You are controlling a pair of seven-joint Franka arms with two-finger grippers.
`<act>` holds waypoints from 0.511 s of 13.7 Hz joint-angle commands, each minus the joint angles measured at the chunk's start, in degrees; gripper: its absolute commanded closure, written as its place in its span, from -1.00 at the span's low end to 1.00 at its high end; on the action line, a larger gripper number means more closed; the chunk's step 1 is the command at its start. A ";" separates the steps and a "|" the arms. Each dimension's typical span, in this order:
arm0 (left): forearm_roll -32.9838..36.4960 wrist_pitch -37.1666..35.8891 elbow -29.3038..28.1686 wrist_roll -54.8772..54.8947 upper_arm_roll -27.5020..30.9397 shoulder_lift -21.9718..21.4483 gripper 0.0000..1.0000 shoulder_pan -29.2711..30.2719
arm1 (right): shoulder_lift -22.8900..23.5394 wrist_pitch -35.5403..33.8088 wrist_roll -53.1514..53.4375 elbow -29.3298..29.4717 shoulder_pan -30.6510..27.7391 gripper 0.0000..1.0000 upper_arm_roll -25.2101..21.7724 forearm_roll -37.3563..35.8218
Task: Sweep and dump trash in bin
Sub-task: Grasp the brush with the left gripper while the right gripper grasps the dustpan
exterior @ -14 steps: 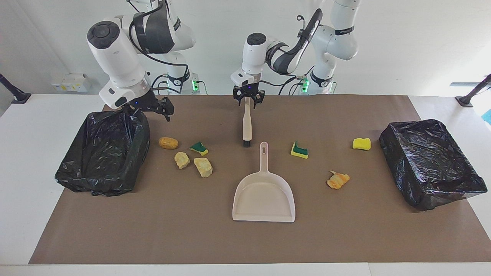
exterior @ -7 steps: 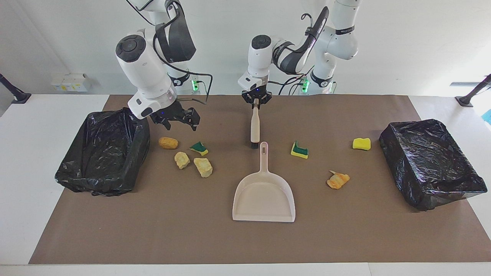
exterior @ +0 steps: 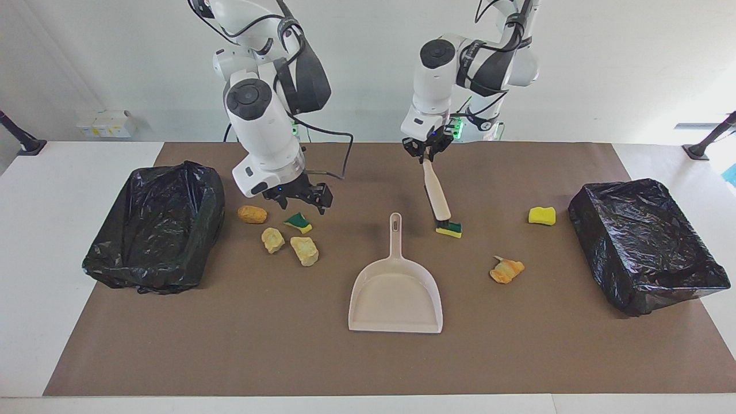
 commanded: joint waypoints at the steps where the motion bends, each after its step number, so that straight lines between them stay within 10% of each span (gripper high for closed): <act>1: 2.92 -2.90 1.76 2.67 -0.68 0.49 1.00 6.16 | 8.23 2.20 8.11 8.52 3.38 -1.00 0.75 0.84; 7: 8.30 -7.82 -0.95 2.32 -0.59 -0.30 1.00 18.37 | 18.44 8.53 11.74 14.53 7.78 -1.00 2.77 0.49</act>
